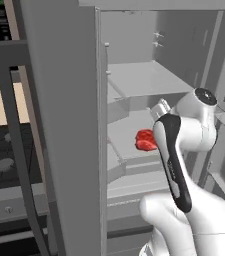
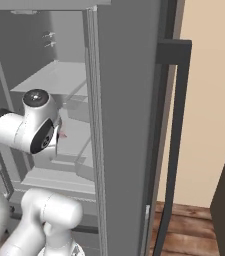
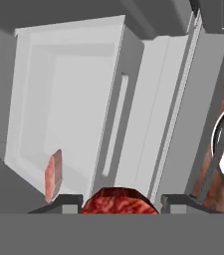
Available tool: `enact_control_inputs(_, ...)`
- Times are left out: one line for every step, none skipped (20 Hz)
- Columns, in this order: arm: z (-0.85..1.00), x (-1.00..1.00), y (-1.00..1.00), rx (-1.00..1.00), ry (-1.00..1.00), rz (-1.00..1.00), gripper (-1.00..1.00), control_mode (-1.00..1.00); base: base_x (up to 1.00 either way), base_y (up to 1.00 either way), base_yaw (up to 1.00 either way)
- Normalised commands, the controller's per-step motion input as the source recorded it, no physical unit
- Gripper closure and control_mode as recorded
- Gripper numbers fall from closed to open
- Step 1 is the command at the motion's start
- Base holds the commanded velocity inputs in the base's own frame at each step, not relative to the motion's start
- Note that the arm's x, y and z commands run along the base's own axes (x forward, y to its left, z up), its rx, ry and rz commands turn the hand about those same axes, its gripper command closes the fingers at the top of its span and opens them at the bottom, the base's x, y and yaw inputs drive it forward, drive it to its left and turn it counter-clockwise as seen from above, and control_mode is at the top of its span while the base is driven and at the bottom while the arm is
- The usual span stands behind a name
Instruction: Place the steak on the counter behind the older steak on the same shelf of the fridge to maintain FIFO order. Close the fridge door when finished.
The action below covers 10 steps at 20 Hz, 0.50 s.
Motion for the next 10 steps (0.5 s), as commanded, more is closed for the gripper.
enact_control_inputs(-0.35, 1.0, 0.16, 0.0, 0.0, 0.0, 1.0, -1.0, 0.0, 0.0, 0.0)
enact_control_inputs(-0.39, 1.0, 0.14, 0.0, 0.0, 0.0, 1.0, -1.0, 0.0, 0.0, 0.0)
enact_control_inputs(-0.4, 1.0, 0.14, 0.0, 0.0, 0.0, 1.0, -1.0, 0.0, 0.0, 0.0)
enact_control_inputs(-0.41, 1.0, 0.15, 0.0, 0.0, 0.0, 1.0, -1.0, 0.0, 0.0, 0.0)
enact_control_inputs(-0.41, 1.0, 0.14, 0.0, 0.0, 0.0, 1.0, -1.0, 0.0, 0.0, 0.0)
enact_control_inputs(-0.62, 0.99, 0.13, 0.0, 0.03, 0.0, 1.0, -1.0, 0.0, 0.0, 0.0)
enact_control_inputs(-0.76, 0.86, 0.13, 0.0, 0.05, 0.0, 1.0, -1.0, 0.0, 0.0, 0.0)
enact_control_inputs(-0.57, 0.68, 0.01, 0.0, 0.0, 0.0, 1.0, -1.0, 0.0, 0.0, 0.0)
enact_control_inputs(-0.52, 0.61, 0.0, 0.0, 0.0, 0.0, 1.0, -1.0, 0.0, 0.0, 0.0)
enact_control_inputs(-0.61, 0.6, 0.0, 0.0, 0.0, 0.0, 1.0, -1.0, 0.0, 0.0, 0.0)
